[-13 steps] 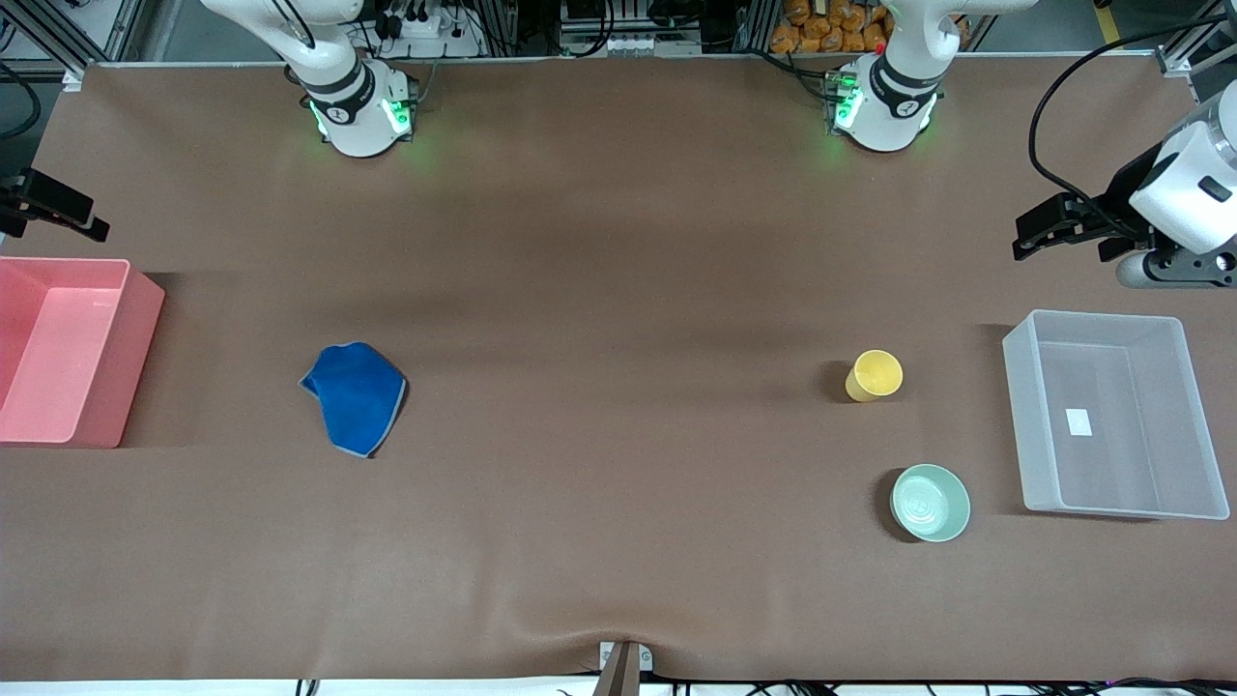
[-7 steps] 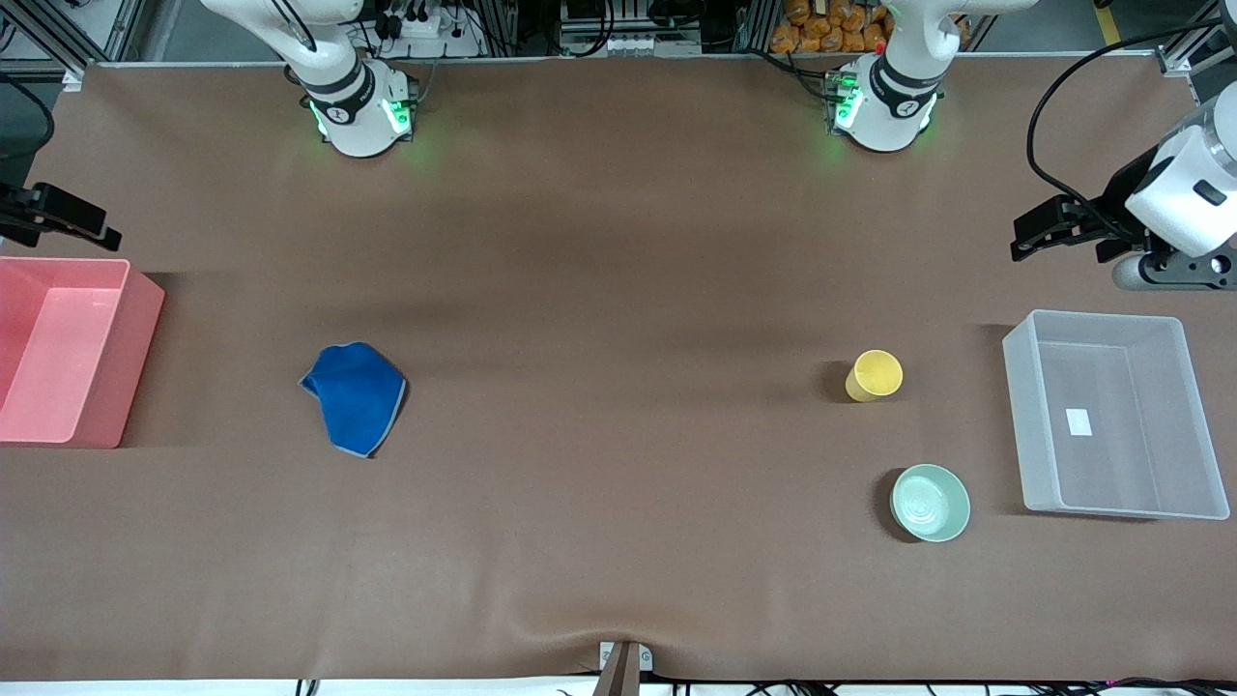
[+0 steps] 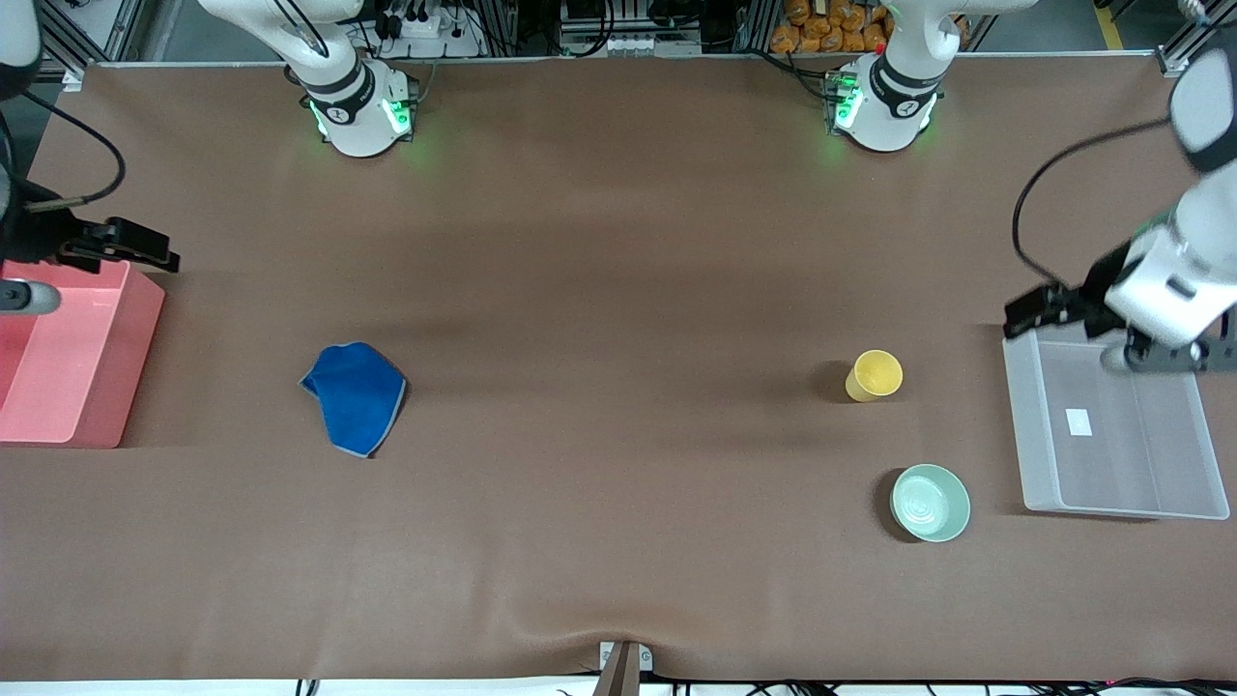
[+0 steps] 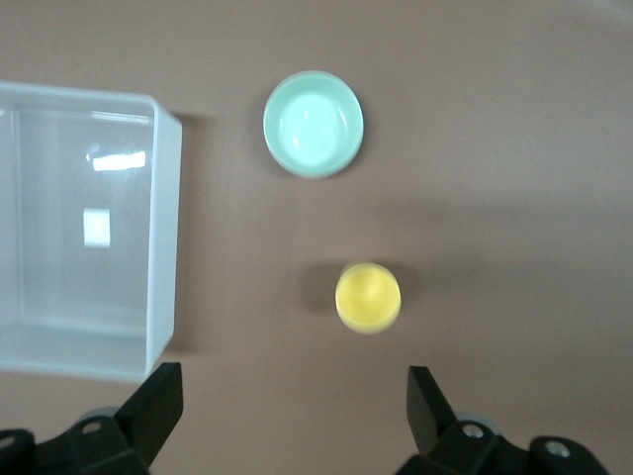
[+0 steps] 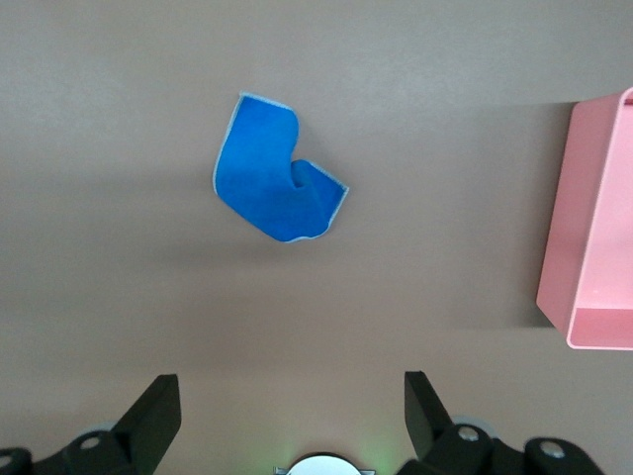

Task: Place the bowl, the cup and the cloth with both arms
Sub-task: 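Grasp the green bowl rim with the left gripper while the right gripper reaches the cloth, then lift the bowl into the clear bin while the right gripper grasps the cloth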

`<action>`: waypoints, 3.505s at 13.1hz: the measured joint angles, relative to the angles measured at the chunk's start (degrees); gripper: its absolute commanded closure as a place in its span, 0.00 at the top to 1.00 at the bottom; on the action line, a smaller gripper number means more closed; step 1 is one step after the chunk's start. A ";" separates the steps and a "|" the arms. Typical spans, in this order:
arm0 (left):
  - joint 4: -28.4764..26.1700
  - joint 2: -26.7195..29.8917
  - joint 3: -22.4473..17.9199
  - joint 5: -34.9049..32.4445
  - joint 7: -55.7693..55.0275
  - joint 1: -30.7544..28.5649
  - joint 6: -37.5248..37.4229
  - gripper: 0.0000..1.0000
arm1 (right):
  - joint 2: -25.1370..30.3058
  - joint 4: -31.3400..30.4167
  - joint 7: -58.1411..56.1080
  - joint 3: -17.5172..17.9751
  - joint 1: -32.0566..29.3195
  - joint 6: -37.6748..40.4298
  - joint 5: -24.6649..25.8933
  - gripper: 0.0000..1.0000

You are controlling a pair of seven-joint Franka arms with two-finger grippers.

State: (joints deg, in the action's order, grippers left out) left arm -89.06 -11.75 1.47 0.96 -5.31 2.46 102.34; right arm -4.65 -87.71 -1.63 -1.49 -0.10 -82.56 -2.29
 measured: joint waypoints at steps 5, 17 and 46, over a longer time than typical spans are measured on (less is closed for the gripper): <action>-0.02 -10.27 -0.36 -0.03 0.00 -0.59 13.11 1.00 | -2.80 -0.17 0.00 0.10 1.34 -0.03 0.00 1.00; 0.77 -29.30 -2.32 -0.03 0.00 -0.70 37.85 0.76 | -8.39 -0.21 0.00 0.02 2.40 -2.86 -1.65 1.00; -2.53 -19.65 -20.08 13.16 44.77 -8.43 16.87 0.00 | -18.82 -23.70 -18.14 -0.54 2.19 -40.93 -1.86 1.00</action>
State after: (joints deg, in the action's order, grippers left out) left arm -91.60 -31.40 -18.61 14.12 39.46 -5.97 119.21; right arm -23.47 -111.41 -19.77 -2.03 2.08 -123.49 -4.15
